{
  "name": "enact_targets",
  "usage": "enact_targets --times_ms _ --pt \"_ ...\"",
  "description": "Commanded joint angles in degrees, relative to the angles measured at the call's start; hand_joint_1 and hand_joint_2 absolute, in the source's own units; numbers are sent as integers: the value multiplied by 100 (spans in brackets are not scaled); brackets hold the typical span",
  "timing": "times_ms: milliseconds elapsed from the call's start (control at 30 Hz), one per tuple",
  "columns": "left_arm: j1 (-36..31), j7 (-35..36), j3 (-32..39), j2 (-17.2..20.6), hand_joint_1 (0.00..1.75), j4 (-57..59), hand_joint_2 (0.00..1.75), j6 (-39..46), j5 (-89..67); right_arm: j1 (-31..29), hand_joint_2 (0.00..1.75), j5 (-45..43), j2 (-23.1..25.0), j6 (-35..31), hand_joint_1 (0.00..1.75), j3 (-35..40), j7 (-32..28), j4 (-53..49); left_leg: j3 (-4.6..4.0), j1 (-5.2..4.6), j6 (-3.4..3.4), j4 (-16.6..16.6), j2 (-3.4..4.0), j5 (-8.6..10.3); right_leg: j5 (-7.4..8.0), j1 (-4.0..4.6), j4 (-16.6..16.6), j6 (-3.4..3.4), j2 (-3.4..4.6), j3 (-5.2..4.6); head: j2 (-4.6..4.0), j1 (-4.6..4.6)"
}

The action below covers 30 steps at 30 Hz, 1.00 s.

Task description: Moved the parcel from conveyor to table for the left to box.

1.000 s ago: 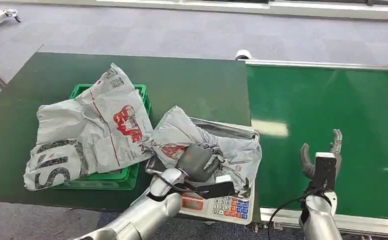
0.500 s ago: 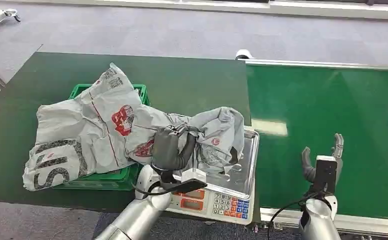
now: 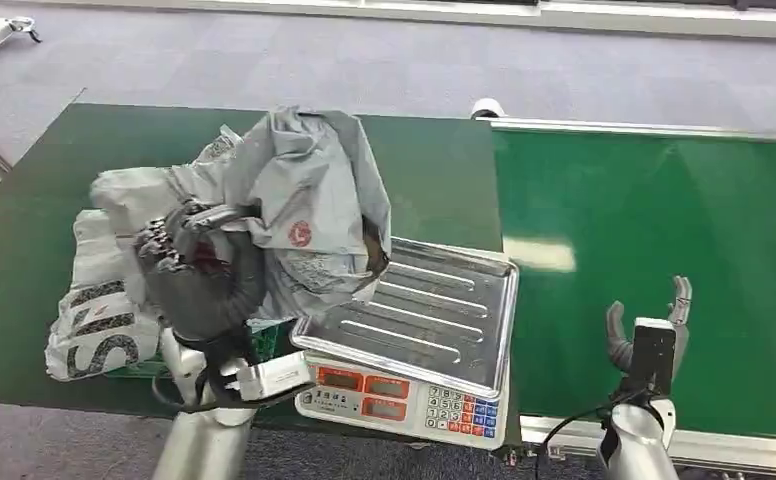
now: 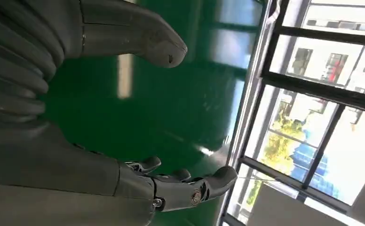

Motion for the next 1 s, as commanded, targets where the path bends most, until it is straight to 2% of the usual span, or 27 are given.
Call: enact_targets --times_ms 33,167,200,233,300,400,433,567,700,800,933,967,1000 --pt "-74 22 2485 -541 175 -82 175 -15 -1512 291 175 51 126 -53 0 -235 22 -327 20 3 -3 -7 24 -7 -1 4 -8 -8 16 13 0 0" --pt "-74 22 2485 -541 175 -82 175 -15 -1512 291 175 51 126 -53 0 -235 22 -327 19 3 -2 -10 7 0 0 5 -12 -7 -2 16 0 -2" --pt "-126 22 2704 -564 175 375 175 -15 -1692 305 175 -59 38 -91 0 -161 22 -327 11 4 -2 -3 7 -1 -1 5 -7 -6 -2 9 0 -2" --pt "-180 637 2849 -556 175 1288 175 -15 -2455 362 175 -16 33 -86 0 -186 22 -381 13 8 -2 -5 9 -1 2 10 -14 -7 -2 14 0 -2" --pt "-395 2597 2145 64 175 2568 175 -15 -3510 332 175 108 7 72 0 -298 22 -342 26 1 -1 -14 5 2 0 3 -18 -6 -8 24 0 0" --pt "-489 3637 1776 527 175 3370 175 -339 -2937 226 175 221 29 220 0 -367 22 -226 45 -10 -2 -32 -19 15 0 -8 -25 -8 -31 40 0 -4" --pt "-489 3805 1824 563 175 3467 175 -414 -2746 197 175 260 46 227 0 -374 22 -192 31 -10 0 -18 -13 10 -1 -10 -10 -5 -21 28 0 2" --pt "-510 3957 1877 717 175 3665 175 -542 -2654 114 175 301 78 238 0 -379 22 -118 31 -1 -4 -15 27 2 9 1 -13 -13 15 19 0 0" --pt "-542 4012 1906 682 175 3660 175 -560 -2598 114 175 298 74 248 0 -382 22 -114 32 -1 -4 -16 26 0 5 1 -13 -14 11 19 0 -2" --pt "-688 4235 1891 841 175 3920 175 -728 -2528 21 175 326 60 264 0 -390 22 -7 24 1 -4 -9 24 -1 4 3 -9 -12 10 15 0 -2" --pt "-1100 4213 2031 1060 175 4682 175 -350 -2266 -76 175 333 78 282 0 -349 22 99 25 0 -5 -14 27 4 9 1 -11 -15 13 15 0 0" --pt "-1271 4068 2054 1088 169 4939 175 -77 -2123 -113 175 302 71 260 0 -326 22 137 19 0 -5 -8 24 2 7 1 -5 -13 12 9 0 0" --pt "-1302 3944 2154 1072 70 4762 175 -15 -2094 -148 175 280 79 239 0 -323 22 174 24 2 -7 -15 28 6 12 4 -12 -17 13 13 0 0"
